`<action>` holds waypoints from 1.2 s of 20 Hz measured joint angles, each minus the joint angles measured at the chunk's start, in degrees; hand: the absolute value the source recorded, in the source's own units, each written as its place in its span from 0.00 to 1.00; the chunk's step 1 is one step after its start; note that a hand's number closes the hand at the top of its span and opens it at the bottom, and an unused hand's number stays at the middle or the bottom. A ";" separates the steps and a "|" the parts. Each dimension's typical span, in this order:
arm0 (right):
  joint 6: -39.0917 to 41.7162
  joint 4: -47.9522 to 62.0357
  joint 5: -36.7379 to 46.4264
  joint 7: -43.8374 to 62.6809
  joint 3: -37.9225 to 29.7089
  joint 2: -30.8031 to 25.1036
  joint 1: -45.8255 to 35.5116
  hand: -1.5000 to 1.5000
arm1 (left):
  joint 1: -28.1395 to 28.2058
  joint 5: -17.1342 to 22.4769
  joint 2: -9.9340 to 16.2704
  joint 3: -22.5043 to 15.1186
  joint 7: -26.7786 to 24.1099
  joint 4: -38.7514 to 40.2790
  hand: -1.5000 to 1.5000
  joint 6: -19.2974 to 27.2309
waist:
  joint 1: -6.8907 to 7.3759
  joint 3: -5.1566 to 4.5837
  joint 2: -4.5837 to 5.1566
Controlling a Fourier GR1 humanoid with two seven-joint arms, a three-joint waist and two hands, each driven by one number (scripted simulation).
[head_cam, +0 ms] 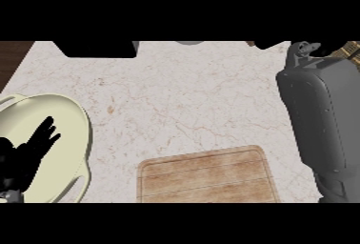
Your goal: Pick the tomato from the cutting board and place it in the tiered basket
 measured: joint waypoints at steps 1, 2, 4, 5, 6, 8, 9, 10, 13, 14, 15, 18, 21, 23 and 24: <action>-1.39 2.22 -0.41 -1.76 -1.15 -1.17 -0.35 1.00 | 0.27 0.25 -0.05 -0.11 0.90 -0.93 0.50 -0.22 | 0.13 -0.06 0.07; -2.71 4.35 -0.55 -3.14 -2.01 -2.09 -0.80 1.00 | 0.06 -0.19 -0.64 -0.47 1.23 -1.06 0.50 0.38 | 0.16 -0.05 0.10; -5.59 8.66 -1.83 -6.48 -4.41 -3.98 -2.13 1.00 | 0.55 -0.14 -0.81 -0.66 1.32 -1.91 0.50 0.04 | 0.35 -0.12 0.19; -7.10 9.36 -3.73 -8.05 -6.15 -4.34 -2.74 1.00 | 0.63 0.00 -0.78 -0.67 1.51 -2.17 0.50 -0.13 | 0.46 -0.13 0.27; -8.61 10.41 -5.33 -9.62 -7.55 -4.52 -3.31 1.00 | 0.44 -0.25 -0.84 -0.61 1.07 -1.71 0.50 0.01 | 0.48 -0.07 0.27; -11.55 13.55 -8.78 -14.40 -10.57 -5.94 -3.46 1.00 | -0.04 -0.32 -0.52 -0.29 0.69 -0.89 0.50 -0.25 | 0.52 -0.01 0.34; -12.84 15.59 -10.24 -16.90 -11.94 -6.85 -3.42 1.00 | -0.31 -0.62 -0.81 -0.48 0.74 -0.86 0.50 0.06 | 0.56 0.02 0.35; -14.12 18.15 -11.26 -18.74 -13.06 -7.49 -4.42 1.00 | -0.45 -0.83 -1.10 -0.65 0.76 -0.85 0.50 0.26 | 0.68 0.05 0.38; -17.75 26.03 -13.73 -24.20 -16.00 -9.56 -7.04 1.00 | -0.32 -1.13 -1.46 -0.78 -0.59 -0.85 0.50 0.16 | 1.03 0.03 0.46; -18.04 28.13 -14.79 -25.95 -17.00 -10.66 -7.94 1.00 | -0.44 -1.06 -1.33 -0.68 -0.54 -0.67 0.50 -0.06 | 1.04 0.04 0.46; -18.39 30.56 -15.55 -27.54 -17.91 -11.84 -8.93 1.00 | -0.40 -0.90 -1.34 -0.63 -0.42 -0.89 0.50 -0.24 | 1.11 -0.01 0.49; -20.14 37.58 -17.04 -32.17 -19.87 -14.42 -11.60 1.00 | -1.06 -1.13 -1.15 -0.47 -0.59 -0.08 0.50 -0.45 | 1.37 0.08 0.56; -17.98 40.67 -8.76 -32.91 -13.75 -19.21 -10.39 1.00 | -0.83 -1.18 -1.21 -0.34 -0.50 -0.66 0.50 -0.22 | 1.29 -0.08 0.77; -17.16 43.03 -4.74 -33.57 -10.93 -21.79 -10.53 1.00 | -1.03 -1.25 -1.10 -0.54 -0.53 -0.71 0.50 -0.52 | 1.56 -0.13 0.90; -16.61 44.20 -3.33 -34.21 -9.99 -23.15 -11.04 1.00 | -1.09 -1.26 -1.13 -0.55 -0.49 -0.67 0.50 -0.54 | 1.61 -0.12 0.90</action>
